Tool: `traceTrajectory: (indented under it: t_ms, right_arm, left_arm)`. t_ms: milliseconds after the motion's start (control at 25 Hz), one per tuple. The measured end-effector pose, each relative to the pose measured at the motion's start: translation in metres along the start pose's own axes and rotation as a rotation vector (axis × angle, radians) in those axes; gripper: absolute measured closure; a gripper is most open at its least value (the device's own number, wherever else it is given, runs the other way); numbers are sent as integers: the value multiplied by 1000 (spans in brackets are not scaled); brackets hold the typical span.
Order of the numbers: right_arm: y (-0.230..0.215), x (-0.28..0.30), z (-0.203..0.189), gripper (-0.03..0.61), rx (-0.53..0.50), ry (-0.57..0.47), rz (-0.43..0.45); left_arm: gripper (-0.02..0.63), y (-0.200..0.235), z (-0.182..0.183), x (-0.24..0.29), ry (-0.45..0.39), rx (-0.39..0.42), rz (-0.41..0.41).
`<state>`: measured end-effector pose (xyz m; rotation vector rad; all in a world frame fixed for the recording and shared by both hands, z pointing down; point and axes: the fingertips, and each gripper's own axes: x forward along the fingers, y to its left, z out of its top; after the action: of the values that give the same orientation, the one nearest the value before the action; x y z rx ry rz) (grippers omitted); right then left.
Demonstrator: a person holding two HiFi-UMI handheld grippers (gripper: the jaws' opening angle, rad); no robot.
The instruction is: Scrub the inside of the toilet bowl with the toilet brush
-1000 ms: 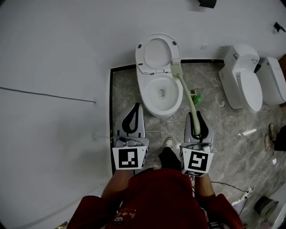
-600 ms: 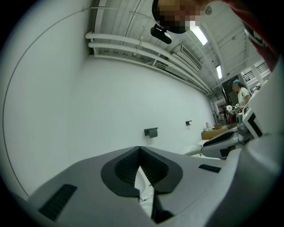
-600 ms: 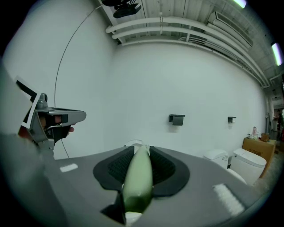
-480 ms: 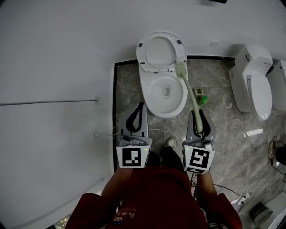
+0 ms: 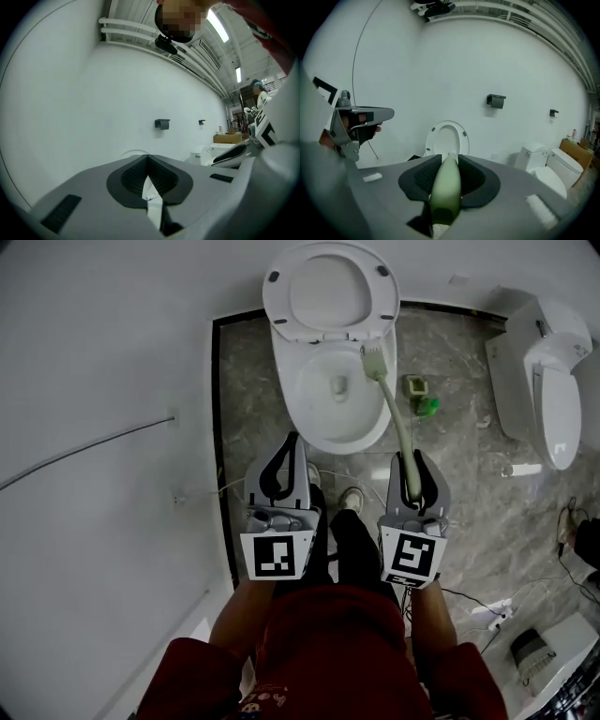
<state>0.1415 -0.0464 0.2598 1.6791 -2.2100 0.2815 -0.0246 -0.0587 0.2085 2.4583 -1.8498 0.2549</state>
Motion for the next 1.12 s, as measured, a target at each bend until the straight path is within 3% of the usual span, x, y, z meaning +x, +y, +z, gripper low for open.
traceTrajectory:
  t_ms: [320,680,920,1120]
  right_arm:
    - [28,67,-112,459,-16,155,9]
    - [41,118,-245,459,-55,339,2]
    - [52,127,-279,460,-78,407,-8]
    - [68,123,-296,460,36,477,2]
  left_arm:
    - [609,23,-117,36,77,-42,-11]
    - [609,17,-237,54,160,-86,-53]
    - [608,17,-282,55,214,-118,-66]
    - [608,24,-292,55,234,-131,-54]
